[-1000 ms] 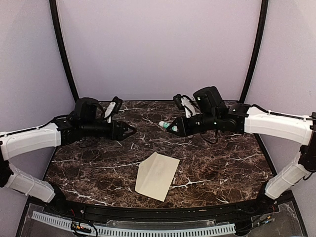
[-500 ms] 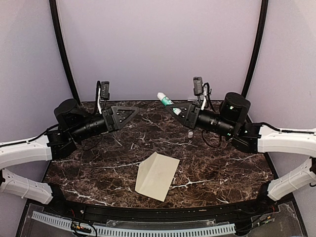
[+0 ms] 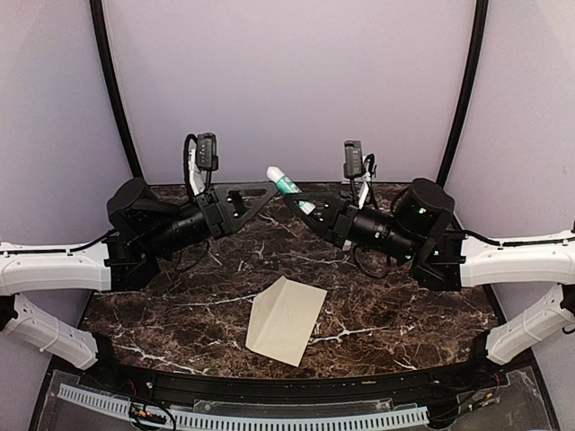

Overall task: Place the letter into the envelope and seal it
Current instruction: Paint the envelope at the center of the board.

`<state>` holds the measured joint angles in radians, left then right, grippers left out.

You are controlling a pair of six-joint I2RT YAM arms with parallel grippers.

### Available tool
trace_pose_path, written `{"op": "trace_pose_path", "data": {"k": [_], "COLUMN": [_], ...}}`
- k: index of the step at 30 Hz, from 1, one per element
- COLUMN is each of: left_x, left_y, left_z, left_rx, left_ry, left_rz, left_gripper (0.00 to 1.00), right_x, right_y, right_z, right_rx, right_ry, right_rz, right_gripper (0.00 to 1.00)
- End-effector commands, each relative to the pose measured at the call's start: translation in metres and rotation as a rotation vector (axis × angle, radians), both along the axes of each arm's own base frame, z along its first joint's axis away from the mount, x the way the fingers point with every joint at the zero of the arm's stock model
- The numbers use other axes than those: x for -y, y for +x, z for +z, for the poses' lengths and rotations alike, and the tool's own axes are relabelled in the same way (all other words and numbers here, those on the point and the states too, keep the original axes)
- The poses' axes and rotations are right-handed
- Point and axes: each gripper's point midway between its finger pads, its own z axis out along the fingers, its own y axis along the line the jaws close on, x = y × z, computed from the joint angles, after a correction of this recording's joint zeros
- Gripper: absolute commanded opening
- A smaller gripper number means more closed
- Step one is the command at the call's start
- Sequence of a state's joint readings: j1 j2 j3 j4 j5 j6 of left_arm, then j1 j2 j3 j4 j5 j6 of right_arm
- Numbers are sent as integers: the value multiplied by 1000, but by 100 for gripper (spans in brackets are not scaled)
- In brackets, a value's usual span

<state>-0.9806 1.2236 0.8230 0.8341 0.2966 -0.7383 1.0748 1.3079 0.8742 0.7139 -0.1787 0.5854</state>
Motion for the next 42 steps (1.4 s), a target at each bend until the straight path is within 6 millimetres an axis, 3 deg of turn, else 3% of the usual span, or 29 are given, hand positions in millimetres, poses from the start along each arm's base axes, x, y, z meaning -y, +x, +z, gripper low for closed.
{"op": "trace_pose_path", "data": {"k": [1,10,12,15,17,22,26,30,36,42], "left_x": [-2,2,2,2,3,2,1,5,12,5], "left_y": [-1,7,7,6,6,7,8,10,12,20], "left_z": [28,21,21,22,22,20,20,21,13,1], "left_rx": [66,25,25,26,23,16,11,12,14,-13], "left_ry": [-67,-58,-61,-67,-68,-67,-69,-38,82,170], "left_rz": [14,39,38,30,24,32,39,41,28,-11], "left_gripper": [69,68,64,43,34,25,9,0,0,0], "right_x": [-3,-13,-15,-17,-17,-17,-17,-16,-6,3], "right_y": [-5,-7,-7,-6,-6,-4,-4,-4,-6,-10], "right_z": [26,22,20,18,18,17,12,6,-3,-9], "right_rx": [54,58,53,49,48,45,40,32,36,61], "right_ry": [62,45,43,40,41,41,26,16,-13,-53], "right_rz": [5,27,32,35,33,23,17,16,-7,-17], "right_gripper": [1,0,0,0,0,0,1,13,47,56]}}
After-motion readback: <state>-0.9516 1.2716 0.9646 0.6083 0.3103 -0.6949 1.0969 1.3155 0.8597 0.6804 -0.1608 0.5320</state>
